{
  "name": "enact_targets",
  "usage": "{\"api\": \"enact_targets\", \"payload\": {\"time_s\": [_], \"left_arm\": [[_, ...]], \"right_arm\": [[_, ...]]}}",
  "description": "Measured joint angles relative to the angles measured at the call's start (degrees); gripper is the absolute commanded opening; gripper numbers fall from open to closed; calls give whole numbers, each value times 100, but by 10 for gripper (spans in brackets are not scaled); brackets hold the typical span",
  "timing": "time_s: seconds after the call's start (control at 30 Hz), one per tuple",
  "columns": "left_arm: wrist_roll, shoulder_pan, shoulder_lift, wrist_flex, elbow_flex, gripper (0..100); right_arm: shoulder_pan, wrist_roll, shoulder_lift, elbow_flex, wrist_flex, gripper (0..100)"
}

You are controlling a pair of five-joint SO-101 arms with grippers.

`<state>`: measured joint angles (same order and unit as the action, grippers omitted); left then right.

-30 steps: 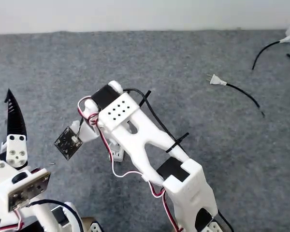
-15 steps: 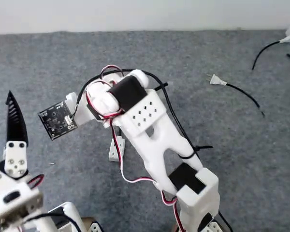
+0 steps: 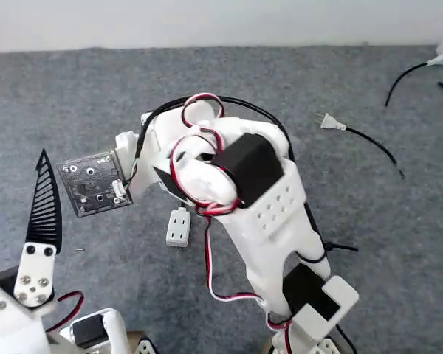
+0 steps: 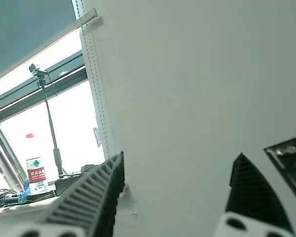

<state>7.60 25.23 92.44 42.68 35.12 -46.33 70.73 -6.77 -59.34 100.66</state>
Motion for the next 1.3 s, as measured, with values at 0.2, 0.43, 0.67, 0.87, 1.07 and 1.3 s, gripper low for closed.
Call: {"api": "enact_targets", "payload": {"time_s": [0.2,0.43,0.67,0.87,1.07,1.3], "left_arm": [[-105,-9,0,0,-79,333],[-404,-369,0,44,-79,333],[-440,-1152,0,141,501,333],[-440,-1477,0,141,1336,333],[-440,-1530,-9,141,1600,333],[-440,-1565,-9,141,1600,333]], "right_arm": [[9,-220,325,0,0,9],[9,-554,791,0,0,9],[-9,-721,1266,0,-9,9],[-70,-1020,1451,0,-9,9],[-475,-1081,1459,0,9,9],[-527,-1116,1459,0,9,9]]}}
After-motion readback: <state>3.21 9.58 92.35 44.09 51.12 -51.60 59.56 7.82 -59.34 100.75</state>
